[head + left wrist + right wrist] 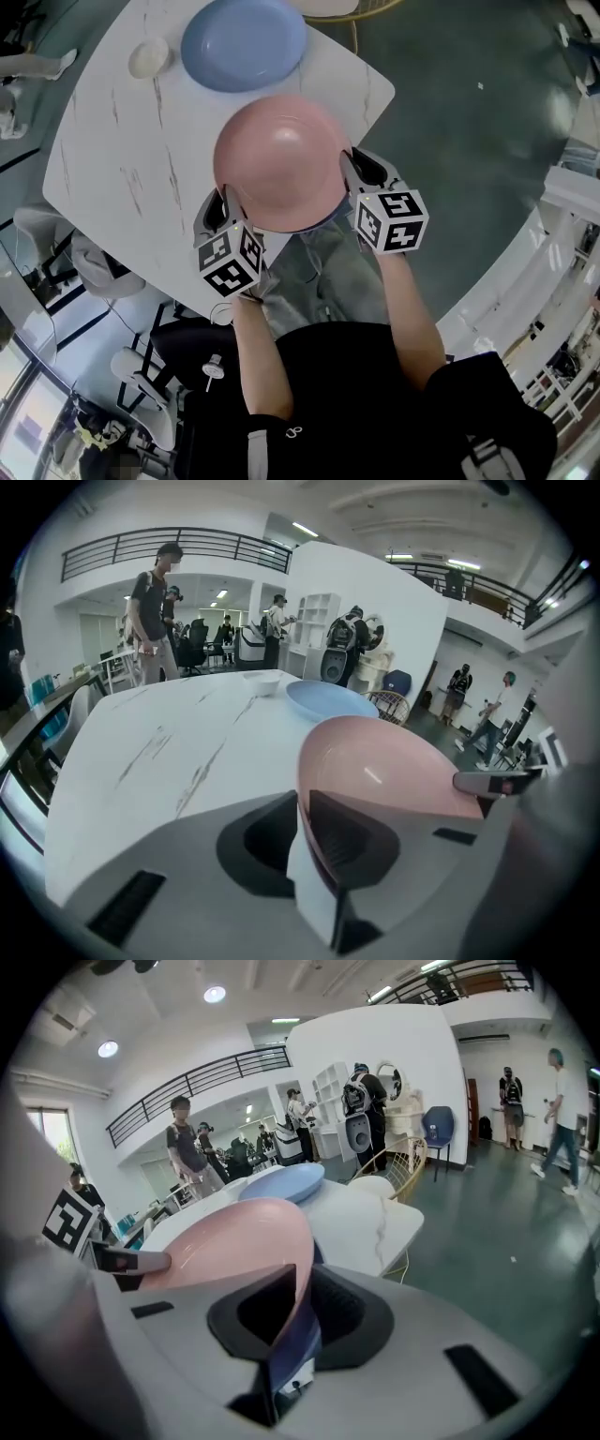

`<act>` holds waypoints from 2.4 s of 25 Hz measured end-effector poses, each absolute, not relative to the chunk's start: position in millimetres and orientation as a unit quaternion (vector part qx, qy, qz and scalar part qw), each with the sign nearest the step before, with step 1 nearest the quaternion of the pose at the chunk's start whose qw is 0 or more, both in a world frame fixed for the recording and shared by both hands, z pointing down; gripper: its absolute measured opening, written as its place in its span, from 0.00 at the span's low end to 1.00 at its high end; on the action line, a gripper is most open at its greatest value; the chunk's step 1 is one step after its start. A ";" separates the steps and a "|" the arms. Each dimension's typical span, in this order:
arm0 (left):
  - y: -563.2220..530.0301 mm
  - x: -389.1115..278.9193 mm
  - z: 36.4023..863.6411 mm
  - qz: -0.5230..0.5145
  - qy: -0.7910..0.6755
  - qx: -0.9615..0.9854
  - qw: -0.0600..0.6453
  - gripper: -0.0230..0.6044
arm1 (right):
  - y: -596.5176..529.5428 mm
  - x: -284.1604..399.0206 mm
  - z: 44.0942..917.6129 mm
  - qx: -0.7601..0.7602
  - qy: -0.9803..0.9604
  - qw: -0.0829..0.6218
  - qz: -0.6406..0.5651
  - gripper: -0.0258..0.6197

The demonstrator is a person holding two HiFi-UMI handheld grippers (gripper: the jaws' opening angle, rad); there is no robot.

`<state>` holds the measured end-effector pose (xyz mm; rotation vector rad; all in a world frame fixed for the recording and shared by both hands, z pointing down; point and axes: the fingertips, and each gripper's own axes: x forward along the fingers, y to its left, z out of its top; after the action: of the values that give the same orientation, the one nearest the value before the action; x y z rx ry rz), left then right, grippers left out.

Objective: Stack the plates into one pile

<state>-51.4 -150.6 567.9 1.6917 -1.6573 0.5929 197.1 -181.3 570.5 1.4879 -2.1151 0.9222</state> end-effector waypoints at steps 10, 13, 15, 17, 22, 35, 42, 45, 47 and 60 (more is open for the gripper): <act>-148.7 -54.1 573.6 0.187 -0.628 0.657 0.373 0.23 | -179.9 217.9 570.5 0.551 -0.753 0.190 0.306 0.14; -141.4 -52.0 580.5 0.196 -0.624 0.653 0.382 0.23 | -175.8 220.7 573.1 0.551 -0.751 0.188 0.311 0.18; -138.3 -51.0 587.3 0.200 -0.620 0.650 0.391 0.23 | -175.8 217.8 578.5 0.547 -0.751 0.186 0.319 0.19; -137.1 -46.5 591.2 0.185 -0.615 0.649 0.408 0.22 | -179.6 215.8 583.0 0.538 -0.753 0.185 0.330 0.21; -130.8 -33.4 591.2 0.171 -0.607 0.646 0.431 0.21 | -175.0 204.8 597.8 0.499 -0.758 0.198 0.371 0.22; -142.7 -40.9 576.6 0.146 -0.646 0.620 0.421 0.12 | -193.2 206.8 590.8 0.496 -0.742 0.159 0.421 0.11; -167.1 -36.7 539.2 0.134 -0.657 0.631 0.390 0.12 | -219.8 211.0 554.7 0.499 -0.758 0.129 0.400 0.11; -174.8 -37.2 529.2 0.129 -0.656 0.638 0.382 0.12 | -225.9 210.9 542.9 0.502 -0.761 0.122 0.392 0.11; -179.6 -37.4 522.3 0.123 -0.656 0.641 0.379 0.12 | -230.4 211.1 533.1 0.504 -0.764 0.121 0.384 0.11; -224.5 -39.7 493.3 0.105 -0.672 0.637 0.363 0.11 | -275.3 210.1 503.7 0.503 -0.777 0.106 0.362 0.11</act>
<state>-39.7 -224.5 493.3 1.6399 -1.7304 0.2692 210.1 -275.3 503.7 1.4822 -2.2893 1.0668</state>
